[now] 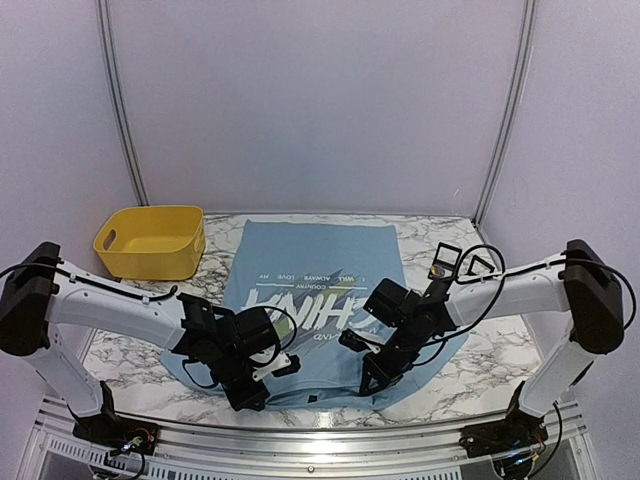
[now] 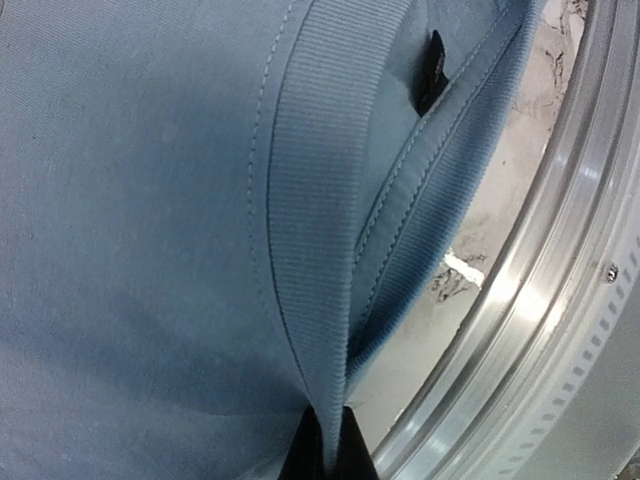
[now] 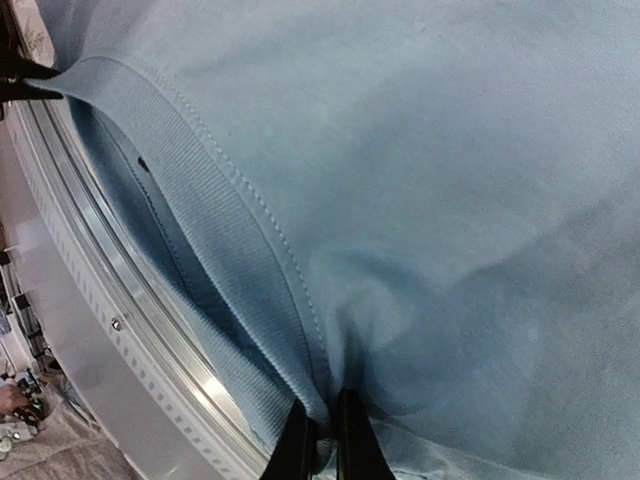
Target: Pin the brooch onto the clothing
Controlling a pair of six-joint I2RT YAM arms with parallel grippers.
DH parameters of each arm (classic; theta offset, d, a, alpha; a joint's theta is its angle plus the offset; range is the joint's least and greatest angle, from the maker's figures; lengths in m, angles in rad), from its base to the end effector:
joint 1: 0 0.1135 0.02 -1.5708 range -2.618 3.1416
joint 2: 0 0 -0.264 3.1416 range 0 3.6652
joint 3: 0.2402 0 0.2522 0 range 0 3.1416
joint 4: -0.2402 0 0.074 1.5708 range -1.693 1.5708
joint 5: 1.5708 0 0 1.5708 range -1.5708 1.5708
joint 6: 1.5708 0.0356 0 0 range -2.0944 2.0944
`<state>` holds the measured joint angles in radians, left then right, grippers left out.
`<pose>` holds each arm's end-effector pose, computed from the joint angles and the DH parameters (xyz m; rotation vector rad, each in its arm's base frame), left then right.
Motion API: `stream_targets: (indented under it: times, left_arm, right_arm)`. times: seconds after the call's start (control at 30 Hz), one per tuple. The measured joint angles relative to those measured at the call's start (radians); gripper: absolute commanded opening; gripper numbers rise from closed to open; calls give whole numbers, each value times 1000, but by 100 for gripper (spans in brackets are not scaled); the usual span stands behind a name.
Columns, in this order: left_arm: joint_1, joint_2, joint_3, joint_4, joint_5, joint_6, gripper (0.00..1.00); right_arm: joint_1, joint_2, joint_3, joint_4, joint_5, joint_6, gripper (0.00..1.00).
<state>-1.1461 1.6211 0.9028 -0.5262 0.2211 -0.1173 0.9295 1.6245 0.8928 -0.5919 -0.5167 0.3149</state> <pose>0.1132 -0.2693 0.1581 1.5024 2.5485 -0.5525 0.1547 0.2367 0.1563 0.9747 -2.7544 -0.8385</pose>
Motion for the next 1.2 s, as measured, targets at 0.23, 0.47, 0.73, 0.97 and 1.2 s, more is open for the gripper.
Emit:
stream_targets:
  times: [0.23,0.47,0.73,0.97,1.2]
  left_arm:
    - [-6,28,85,-132,63,8,69]
    - [95,-84,151,-199,76,23,65]
    - [494,-162,74,13,-74,-196,6]
    - [577,-109,-151,141,-211,-400,0]
    - [576,-194,-292,294,-301,-603,0]
  right_arm:
    - [3,-27,23,-75,-26,-8,60]
    - [-238,-176,143,-122,120,-3,37]
    - [-512,-235,-73,-34,365,120,0]
    - [-550,-240,-229,26,451,233,0]
    - [-570,-401,-350,35,565,403,0]
